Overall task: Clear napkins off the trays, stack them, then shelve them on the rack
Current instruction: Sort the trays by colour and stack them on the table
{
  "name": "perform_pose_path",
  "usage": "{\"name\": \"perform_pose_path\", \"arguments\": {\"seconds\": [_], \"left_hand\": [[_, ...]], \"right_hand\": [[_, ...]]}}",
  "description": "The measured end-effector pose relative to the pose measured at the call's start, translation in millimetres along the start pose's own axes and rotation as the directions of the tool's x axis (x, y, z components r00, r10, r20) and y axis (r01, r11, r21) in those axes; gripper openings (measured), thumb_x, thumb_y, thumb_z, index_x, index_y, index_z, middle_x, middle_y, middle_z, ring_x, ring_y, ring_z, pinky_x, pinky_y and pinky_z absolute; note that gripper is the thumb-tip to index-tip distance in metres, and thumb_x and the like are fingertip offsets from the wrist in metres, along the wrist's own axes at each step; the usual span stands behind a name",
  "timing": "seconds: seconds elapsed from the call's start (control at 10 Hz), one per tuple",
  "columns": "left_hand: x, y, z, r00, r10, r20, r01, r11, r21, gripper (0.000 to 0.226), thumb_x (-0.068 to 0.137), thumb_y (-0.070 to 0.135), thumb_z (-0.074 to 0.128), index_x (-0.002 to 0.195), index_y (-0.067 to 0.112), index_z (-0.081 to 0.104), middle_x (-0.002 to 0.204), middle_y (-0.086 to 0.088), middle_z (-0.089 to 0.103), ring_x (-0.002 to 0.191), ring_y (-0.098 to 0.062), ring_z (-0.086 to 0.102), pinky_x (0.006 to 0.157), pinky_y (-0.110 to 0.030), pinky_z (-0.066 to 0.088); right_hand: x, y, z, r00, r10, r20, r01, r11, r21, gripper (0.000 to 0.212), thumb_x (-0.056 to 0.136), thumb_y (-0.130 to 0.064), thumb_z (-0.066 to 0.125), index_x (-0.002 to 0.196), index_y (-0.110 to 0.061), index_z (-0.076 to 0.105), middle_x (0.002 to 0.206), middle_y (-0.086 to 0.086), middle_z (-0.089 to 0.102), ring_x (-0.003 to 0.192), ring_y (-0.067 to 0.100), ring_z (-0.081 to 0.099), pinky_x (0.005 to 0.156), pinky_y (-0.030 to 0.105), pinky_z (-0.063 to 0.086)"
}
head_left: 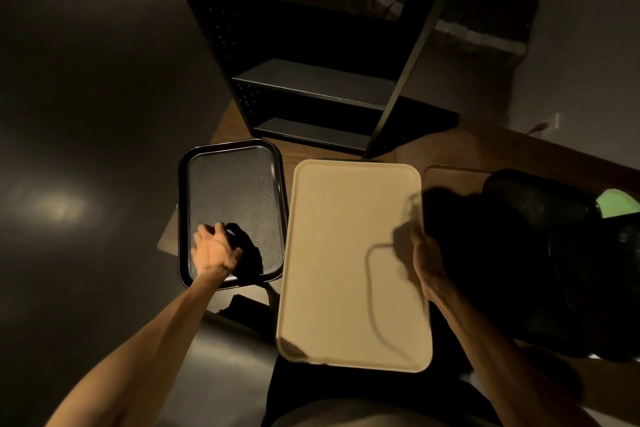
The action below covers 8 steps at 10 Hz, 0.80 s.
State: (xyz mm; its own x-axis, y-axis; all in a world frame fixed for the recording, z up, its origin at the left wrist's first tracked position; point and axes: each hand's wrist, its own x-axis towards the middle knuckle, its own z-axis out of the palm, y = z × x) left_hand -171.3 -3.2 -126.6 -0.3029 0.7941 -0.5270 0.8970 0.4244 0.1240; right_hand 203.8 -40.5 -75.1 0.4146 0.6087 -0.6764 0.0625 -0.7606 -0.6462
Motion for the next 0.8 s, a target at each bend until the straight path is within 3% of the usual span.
{"name": "perform_pose_path", "arguments": {"seconds": [0.1,0.2,0.3,0.4,0.5,0.6,0.7,0.8], "left_hand": [[4.9,-14.6,0.6,0.977,-0.19,-0.097,0.176,0.976,-0.131,0.09,0.077,0.024,0.077,0.147,0.009,0.023,0.151,-0.03,0.019,0.137,-0.047,0.024,0.106,-0.064,0.029],[14.5,-25.3,-2.3,0.895,-0.447,-0.007,0.406,0.82,-0.403,0.1,0.081,0.034,0.074,0.152,0.01,0.008,0.154,-0.028,0.014,0.134,-0.051,0.032,0.107,-0.062,0.03],[18.6,-38.3,-6.8,0.84,-0.54,0.053,0.494,0.723,-0.483,0.104,0.071,0.051,0.078,0.146,0.007,0.021,0.148,-0.026,0.028,0.124,-0.052,0.046,0.102,-0.059,0.041],[17.7,-55.7,-10.0,0.834,-0.521,0.181,0.517,0.623,-0.587,0.093,0.061,0.056,0.083,0.13,0.005,0.048,0.13,-0.023,0.056,0.118,-0.043,0.056,0.101,-0.048,0.048],[9.3,-69.0,-14.4,0.862,-0.442,0.25,0.467,0.498,-0.73,0.065,0.063,0.05,0.085,0.106,0.007,0.064,0.107,-0.018,0.07,0.095,-0.034,0.067,0.092,-0.042,0.055],[-9.0,-66.5,-23.7,0.934,-0.31,0.179,0.295,0.386,-0.874,0.037,0.083,0.033,0.074,0.106,0.006,0.064,0.087,-0.013,0.069,0.071,-0.023,0.065,0.07,-0.032,0.056],[-32.5,-54.8,-38.9,0.967,-0.248,0.055,0.141,0.345,-0.928,0.025,0.091,0.032,0.065,0.105,0.012,0.066,0.075,-0.004,0.065,0.06,-0.016,0.063,0.053,-0.025,0.055],[-51.4,-52.5,-44.6,0.968,-0.248,0.043,0.122,0.312,-0.942,0.042,0.082,0.054,0.067,0.092,0.013,0.07,0.067,-0.006,0.061,0.055,-0.022,0.057,0.05,-0.027,0.05]], "right_hand": [[38.4,22.3,8.7,0.989,-0.125,-0.072,0.127,0.992,0.022,0.079,0.085,-0.075,0.045,0.116,-0.005,0.064,0.111,0.011,0.07,0.1,0.009,0.07,0.09,0.026,0.055],[36.4,14.4,14.3,0.987,-0.134,-0.09,0.136,0.991,0.01,0.051,0.101,-0.036,0.049,0.126,0.007,0.059,0.129,0.025,0.061,0.126,0.035,0.055,0.101,0.031,0.04],[33.3,6.6,13.5,0.986,-0.126,-0.11,0.128,0.992,0.007,0.04,0.104,-0.018,0.043,0.13,0.011,0.054,0.134,0.025,0.057,0.131,0.035,0.05,0.095,0.021,0.035],[31.2,1.9,15.9,0.975,-0.175,-0.134,0.177,0.984,0.009,0.039,0.104,-0.011,0.043,0.133,0.014,0.048,0.141,0.03,0.049,0.136,0.037,0.044,0.101,0.023,0.031],[26.6,-4.8,15.3,0.967,-0.226,-0.122,0.224,0.974,-0.028,0.038,0.103,-0.006,0.042,0.133,0.017,0.046,0.142,0.033,0.045,0.137,0.04,0.042,0.105,0.026,0.028],[37.8,6.2,9.1,0.964,-0.251,-0.084,0.246,0.967,-0.064,0.044,0.104,-0.021,0.046,0.133,0.012,0.05,0.141,0.029,0.05,0.135,0.039,0.044,0.115,0.04,0.032],[81.6,43.5,-14.7,0.954,-0.28,-0.107,0.278,0.96,-0.03,0.065,0.095,-0.049,0.051,0.127,0.006,0.059,0.13,0.028,0.06,0.128,0.041,0.052,0.11,0.055,0.039],[59.9,22.6,-29.8,0.97,-0.219,-0.108,0.218,0.976,-0.023,0.046,0.104,-0.029,0.046,0.122,0.01,0.061,0.124,0.026,0.063,0.122,0.04,0.057,0.106,0.052,0.043]]}}
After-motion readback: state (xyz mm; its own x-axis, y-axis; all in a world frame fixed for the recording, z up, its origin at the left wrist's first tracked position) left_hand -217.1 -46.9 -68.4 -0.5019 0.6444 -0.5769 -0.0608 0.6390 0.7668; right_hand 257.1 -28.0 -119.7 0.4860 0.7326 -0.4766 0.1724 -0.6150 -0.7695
